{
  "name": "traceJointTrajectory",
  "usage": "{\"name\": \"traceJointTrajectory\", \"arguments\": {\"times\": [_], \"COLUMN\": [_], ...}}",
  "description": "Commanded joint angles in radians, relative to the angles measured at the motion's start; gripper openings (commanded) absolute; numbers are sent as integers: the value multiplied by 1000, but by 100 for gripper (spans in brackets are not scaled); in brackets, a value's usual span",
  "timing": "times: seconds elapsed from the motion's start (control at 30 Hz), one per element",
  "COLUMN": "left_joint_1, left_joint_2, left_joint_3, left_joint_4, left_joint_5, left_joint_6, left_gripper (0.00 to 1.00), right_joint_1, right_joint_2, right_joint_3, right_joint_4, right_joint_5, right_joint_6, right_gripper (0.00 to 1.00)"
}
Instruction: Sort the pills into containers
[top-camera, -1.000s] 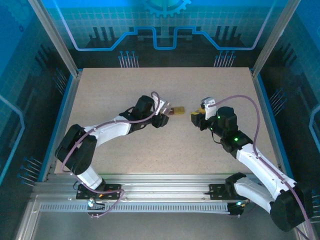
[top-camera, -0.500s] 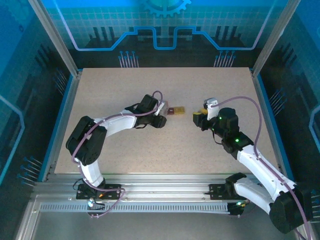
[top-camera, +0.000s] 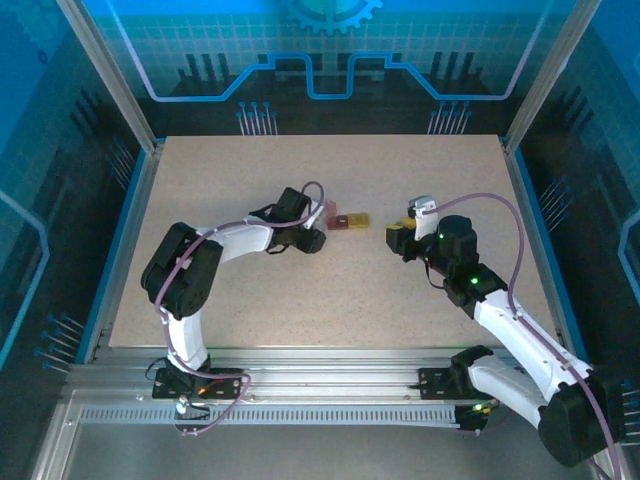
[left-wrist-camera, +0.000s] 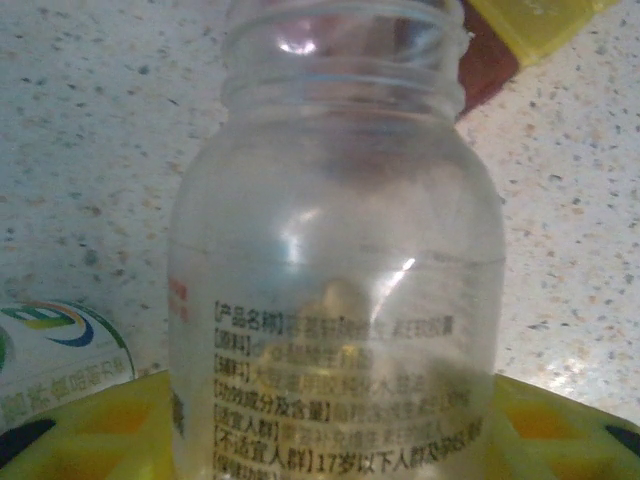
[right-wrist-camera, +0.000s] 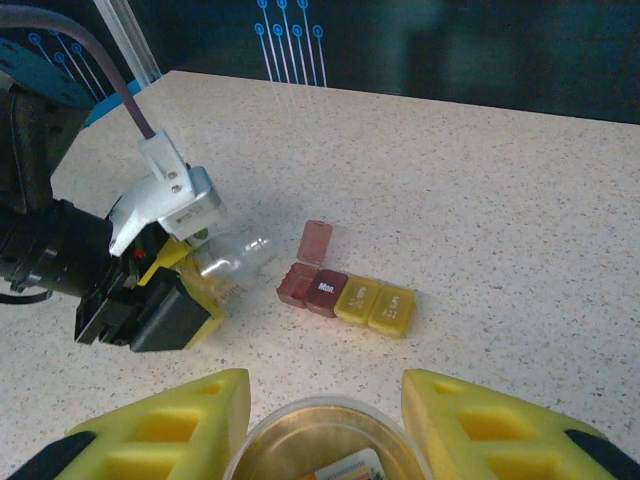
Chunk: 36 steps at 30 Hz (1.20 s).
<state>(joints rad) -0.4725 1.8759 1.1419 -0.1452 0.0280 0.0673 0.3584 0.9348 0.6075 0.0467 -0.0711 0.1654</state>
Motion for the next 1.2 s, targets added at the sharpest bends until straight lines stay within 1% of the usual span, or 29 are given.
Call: {"name": "traceJointTrajectory", "arguments": {"times": [0.0,0.1,0.3,0.4,0.57,0.83,0.93,1.03,1.17], "left_joint_1": [41,51,48,49,50,48,49,44,14], "left_joint_2": [-1,8,-8,-18,1,49,89,129,163], "left_joint_3": [30,59,88,120,223,303,350,405,450], "left_joint_4": [38,19,-48,-127,-310,-405,-436,-466,-496], "left_joint_5": [60,54,95,95,93,97,85,77,47], "left_joint_6": [42,35,59,107,229,405,433,431,447], "left_gripper": [0,0,0,0,0,0,0,0,0], "right_joint_1": [-15,-15,-16,-16,-16,-19,-19,-21,-21], "right_joint_2": [-11,-8,-2,-1,-2,-11,-17,-16,-14], "right_joint_3": [-8,-8,-6,-5,-8,-8,-6,-6,-5], "right_joint_4": [42,44,47,50,56,55,53,53,52], "right_joint_5": [-16,-23,-41,-50,-52,-68,-76,-79,-84], "right_joint_6": [13,15,21,25,26,29,31,31,31], "right_gripper": [11,11,11,11,11,11,11,11,11]}}
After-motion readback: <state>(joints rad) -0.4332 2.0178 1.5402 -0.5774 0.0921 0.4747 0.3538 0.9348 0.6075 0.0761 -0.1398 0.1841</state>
